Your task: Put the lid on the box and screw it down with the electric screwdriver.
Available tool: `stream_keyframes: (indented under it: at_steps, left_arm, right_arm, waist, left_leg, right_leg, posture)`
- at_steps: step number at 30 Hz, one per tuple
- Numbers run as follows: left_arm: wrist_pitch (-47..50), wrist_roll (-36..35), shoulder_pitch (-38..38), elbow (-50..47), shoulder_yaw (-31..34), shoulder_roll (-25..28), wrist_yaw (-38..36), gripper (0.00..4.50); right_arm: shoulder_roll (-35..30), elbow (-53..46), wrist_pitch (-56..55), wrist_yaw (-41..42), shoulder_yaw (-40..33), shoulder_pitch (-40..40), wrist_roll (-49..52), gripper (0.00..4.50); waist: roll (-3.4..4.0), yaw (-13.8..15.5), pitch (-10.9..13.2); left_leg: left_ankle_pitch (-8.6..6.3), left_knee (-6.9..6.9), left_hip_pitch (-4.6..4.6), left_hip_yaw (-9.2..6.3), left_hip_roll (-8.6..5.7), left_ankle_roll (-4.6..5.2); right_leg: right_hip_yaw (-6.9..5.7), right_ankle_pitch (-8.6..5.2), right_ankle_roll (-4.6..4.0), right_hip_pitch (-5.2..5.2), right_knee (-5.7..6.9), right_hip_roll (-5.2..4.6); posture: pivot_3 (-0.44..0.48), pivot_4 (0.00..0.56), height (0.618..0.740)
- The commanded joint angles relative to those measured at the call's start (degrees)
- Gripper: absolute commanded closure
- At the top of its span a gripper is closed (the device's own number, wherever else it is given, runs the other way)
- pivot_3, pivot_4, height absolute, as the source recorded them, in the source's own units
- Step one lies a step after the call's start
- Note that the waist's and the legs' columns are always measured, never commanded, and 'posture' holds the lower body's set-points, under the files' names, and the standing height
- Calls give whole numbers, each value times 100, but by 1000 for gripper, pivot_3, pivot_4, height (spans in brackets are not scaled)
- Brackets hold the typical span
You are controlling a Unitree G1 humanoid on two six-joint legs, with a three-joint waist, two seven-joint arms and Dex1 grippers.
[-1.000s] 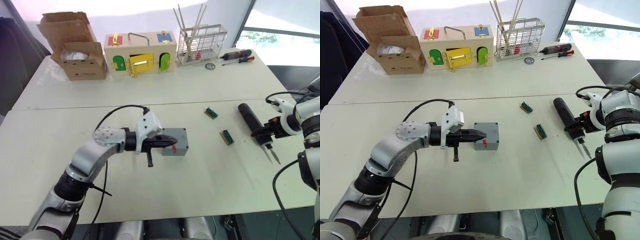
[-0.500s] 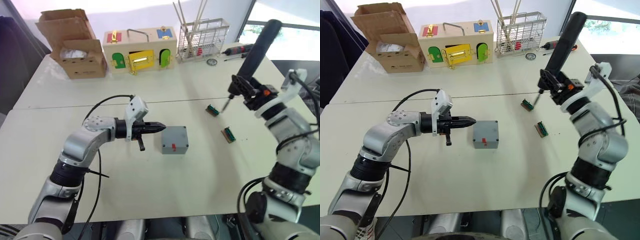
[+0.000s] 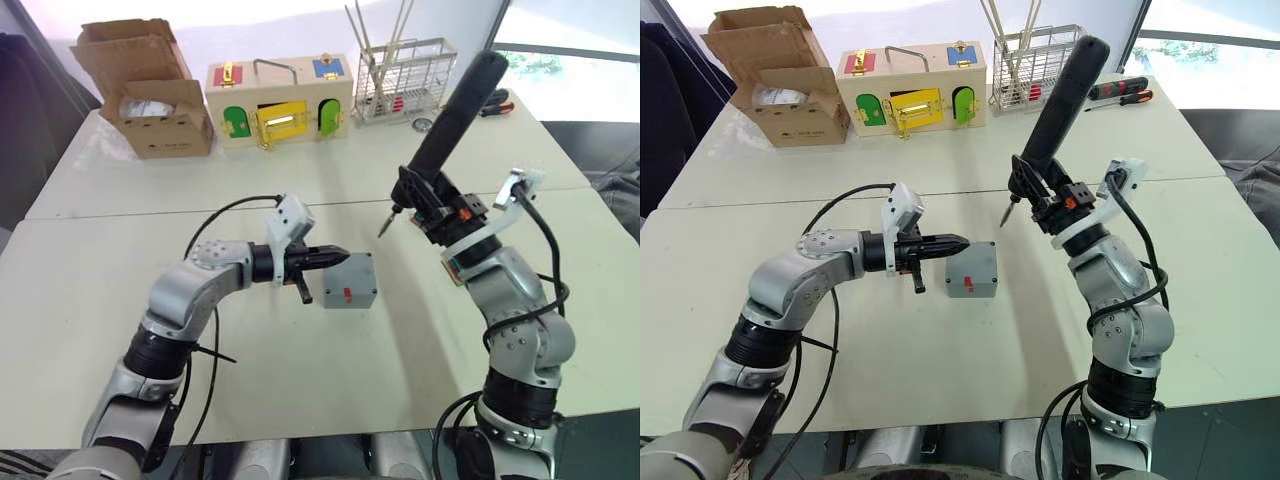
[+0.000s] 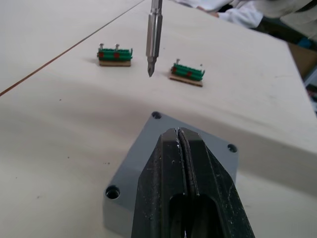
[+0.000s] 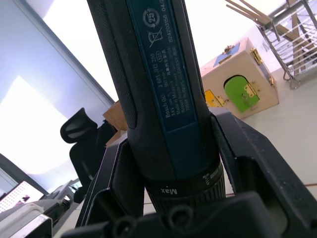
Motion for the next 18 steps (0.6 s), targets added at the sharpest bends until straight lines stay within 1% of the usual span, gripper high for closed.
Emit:
stream_keyframes:
  at_steps: [1,5,9,14,18]
  left_arm:
    - [-92,98,117,-83,-83,-148,138,4500]
    - [-206,397,264,-43,-361,-82,145,4500]
    - [-392,636,308,-10,-591,-25,78,4500]
    - [-432,690,291,28,-608,-67,86,4500]
    - [-432,733,323,-17,-647,-23,46,4500]
  right_arm:
    - [-72,-169,-335,10,171,-23,-6,2696]
    - [-94,-175,-324,21,361,61,58,2696]
    - [-260,-234,-335,32,505,116,-36,2696]
    - [-354,-300,-284,6,558,214,82,2696]
    - [-476,-238,-344,100,689,332,-16,2696]
  waist:
    - [0,-1,0]
    - [0,-5,0]
    - [1,11,-2]
    - [1,12,-3]
    - [1,10,-3]
  left_leg:
    - [0,0,0,1,0,0]
    - [0,-3,0,0,1,0]
    - [0,0,2,0,2,0]
    - [0,1,3,-2,1,1]
    - [0,1,4,-2,1,1]
  right_leg:
    - [1,0,0,0,0,0]
    - [0,0,0,-2,0,2]
    - [0,0,0,3,0,2]
    - [0,0,0,7,-1,2]
    - [0,0,0,7,-1,2]
  posture:
    - [0,150,734]
    - [0,150,734]
    - [0,150,734]
    - [0,150,734]
    - [0,150,734]
